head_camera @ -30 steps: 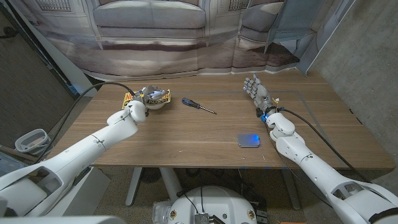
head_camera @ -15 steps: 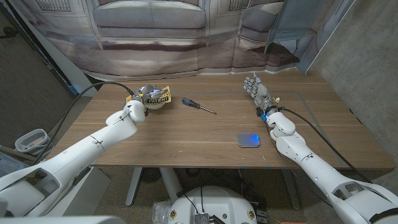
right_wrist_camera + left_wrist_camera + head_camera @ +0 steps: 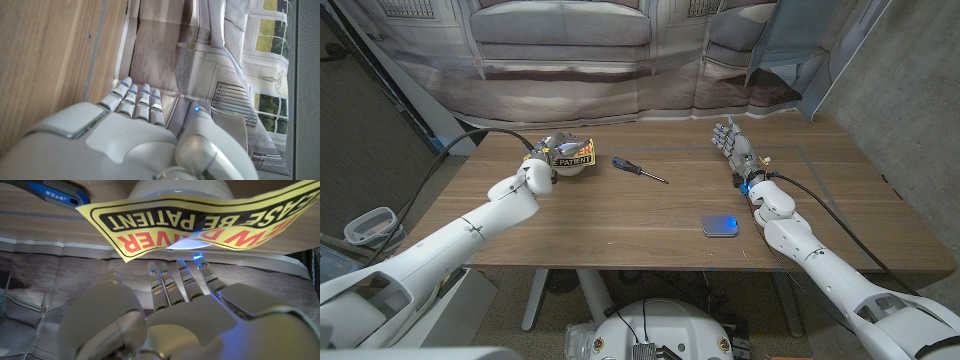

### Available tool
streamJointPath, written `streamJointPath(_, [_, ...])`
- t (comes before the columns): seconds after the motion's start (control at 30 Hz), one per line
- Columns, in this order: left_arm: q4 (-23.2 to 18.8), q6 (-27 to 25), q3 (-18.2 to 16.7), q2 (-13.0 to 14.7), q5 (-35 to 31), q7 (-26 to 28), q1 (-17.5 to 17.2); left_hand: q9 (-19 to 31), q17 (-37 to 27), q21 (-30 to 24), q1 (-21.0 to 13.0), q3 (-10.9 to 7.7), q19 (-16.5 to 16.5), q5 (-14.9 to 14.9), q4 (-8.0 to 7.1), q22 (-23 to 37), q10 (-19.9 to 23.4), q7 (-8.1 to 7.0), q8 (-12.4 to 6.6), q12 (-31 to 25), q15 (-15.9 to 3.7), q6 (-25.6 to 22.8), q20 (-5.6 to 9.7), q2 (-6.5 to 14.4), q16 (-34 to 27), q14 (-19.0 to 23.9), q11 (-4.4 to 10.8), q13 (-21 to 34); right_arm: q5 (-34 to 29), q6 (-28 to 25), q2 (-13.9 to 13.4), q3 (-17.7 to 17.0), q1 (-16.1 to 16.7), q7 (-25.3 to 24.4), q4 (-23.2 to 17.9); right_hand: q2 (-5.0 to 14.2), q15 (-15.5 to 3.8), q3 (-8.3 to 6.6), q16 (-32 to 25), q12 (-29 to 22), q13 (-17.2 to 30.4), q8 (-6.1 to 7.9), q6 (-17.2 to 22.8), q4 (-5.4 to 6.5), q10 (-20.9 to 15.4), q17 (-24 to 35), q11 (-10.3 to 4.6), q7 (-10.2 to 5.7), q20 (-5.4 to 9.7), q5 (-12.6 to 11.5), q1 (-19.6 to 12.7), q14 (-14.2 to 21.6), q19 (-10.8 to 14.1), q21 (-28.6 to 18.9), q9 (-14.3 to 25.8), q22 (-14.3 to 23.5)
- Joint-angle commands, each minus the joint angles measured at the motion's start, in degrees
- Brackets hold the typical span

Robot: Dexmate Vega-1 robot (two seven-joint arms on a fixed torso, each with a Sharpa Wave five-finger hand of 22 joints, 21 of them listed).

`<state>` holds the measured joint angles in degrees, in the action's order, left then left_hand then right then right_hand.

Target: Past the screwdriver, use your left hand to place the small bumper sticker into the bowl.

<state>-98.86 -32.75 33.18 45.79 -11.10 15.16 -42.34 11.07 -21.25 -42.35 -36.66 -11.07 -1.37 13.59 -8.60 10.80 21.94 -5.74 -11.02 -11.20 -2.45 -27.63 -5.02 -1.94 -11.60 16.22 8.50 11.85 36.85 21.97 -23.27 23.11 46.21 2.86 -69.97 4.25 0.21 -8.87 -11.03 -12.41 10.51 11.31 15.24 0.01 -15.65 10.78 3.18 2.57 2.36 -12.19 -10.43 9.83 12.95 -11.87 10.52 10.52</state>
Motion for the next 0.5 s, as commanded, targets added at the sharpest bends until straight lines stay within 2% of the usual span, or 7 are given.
streamJointPath(0.03, [-2.08, -1.27, -0.46, 1.00, -0.93, 0.09, -0.38, 0.12, 0.09, 0.40, 0.53, 0.33, 0.23, 0.49, 0.00, 0.31, -0.45, 0.28, -0.11, -0.15, -2.09, 0.20, -0.08, 0.14, -0.28, -0.23, -0.01, 0.26, -0.21, 0.47, 0.19, 0.00, 0.00, -0.04, -0.01, 0.47, -0.07, 0.05, -0.02, 0.01, 0.24, -0.06, 0.42, -0.24, -0.54, 0.29, 0.00, -0.13, 1.10, 0.26, 0.03, 0.33, 0.63, 0.02, 0.23, 0.24])
streamJointPath(0.5, [-4.18, -2.16, -1.19, 1.96, -2.08, 0.45, -0.66, 0.11, 0.34, 0.65, 0.69, 0.45, 0.47, 0.87, 0.15, 0.32, -0.10, 0.12, -0.32, -0.42, -1.85, 0.00, -0.12, 0.34, -0.38, -0.29, -0.03, 0.23, -0.21, 0.36, 0.16, -0.08, -0.12, -0.26, -0.28, 0.49, -0.13, 0.06, -0.05, 0.03, 0.24, -0.05, 0.46, -0.25, -0.52, 0.29, -0.04, -0.05, 1.10, 0.27, 0.00, 0.44, 0.70, 0.00, 0.23, 0.24])
